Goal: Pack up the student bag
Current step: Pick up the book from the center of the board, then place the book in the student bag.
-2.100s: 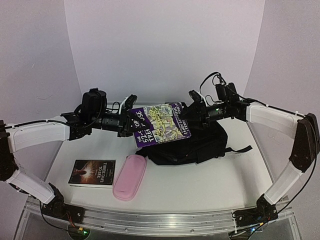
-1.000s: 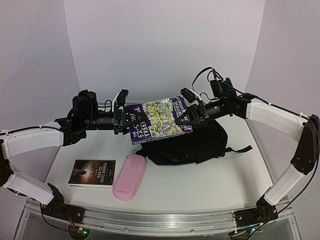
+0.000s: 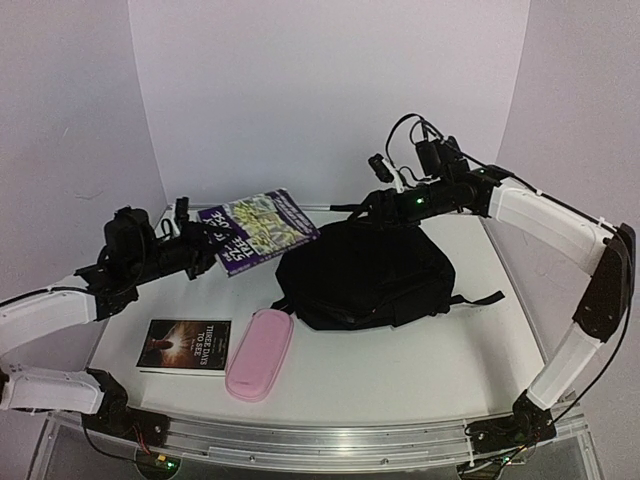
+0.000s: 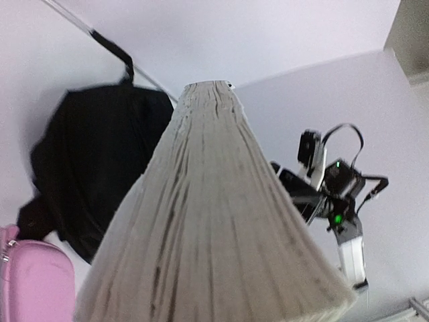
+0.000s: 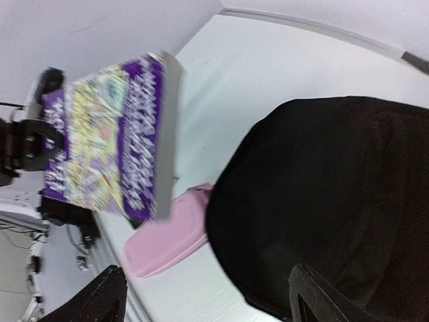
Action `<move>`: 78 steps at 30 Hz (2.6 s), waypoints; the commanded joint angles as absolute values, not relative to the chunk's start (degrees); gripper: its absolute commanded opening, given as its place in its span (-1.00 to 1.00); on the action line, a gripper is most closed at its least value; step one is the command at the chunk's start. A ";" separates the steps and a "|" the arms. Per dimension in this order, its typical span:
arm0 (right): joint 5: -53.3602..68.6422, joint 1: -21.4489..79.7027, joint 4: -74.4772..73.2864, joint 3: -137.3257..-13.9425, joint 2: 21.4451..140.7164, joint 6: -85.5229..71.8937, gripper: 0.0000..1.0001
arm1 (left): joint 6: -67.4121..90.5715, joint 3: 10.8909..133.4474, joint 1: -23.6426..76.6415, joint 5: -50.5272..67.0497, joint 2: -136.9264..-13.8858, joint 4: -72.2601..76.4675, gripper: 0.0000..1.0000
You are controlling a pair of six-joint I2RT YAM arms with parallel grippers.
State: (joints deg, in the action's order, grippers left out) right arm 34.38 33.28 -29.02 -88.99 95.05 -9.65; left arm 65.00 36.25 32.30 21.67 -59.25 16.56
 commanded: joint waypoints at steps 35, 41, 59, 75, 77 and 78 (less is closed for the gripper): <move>-13.69 56.57 -46.19 -124.60 132.89 8.26 -0.78 | 67.82 41.46 30.51 -8.77 -37.13 -16.78 -1.00; -13.10 56.52 -46.47 -123.18 125.95 9.10 -1.00 | 68.38 39.56 30.51 -5.26 -39.53 -13.66 -1.00; -2.20 49.02 -46.33 -121.04 113.11 12.14 -1.00 | 66.42 36.84 30.50 19.99 -58.65 16.40 -0.99; 3.05 48.60 -46.38 -123.31 110.11 13.50 -1.00 | 74.95 40.93 33.10 29.81 -83.37 43.38 -0.99; 3.18 48.57 -46.36 -124.05 110.04 13.53 -1.00 | 75.21 43.04 34.10 30.25 -86.42 45.23 -1.00; 3.35 48.58 -46.37 -124.36 110.03 13.52 -1.00 | 75.46 43.96 34.58 30.32 -88.16 46.28 -0.99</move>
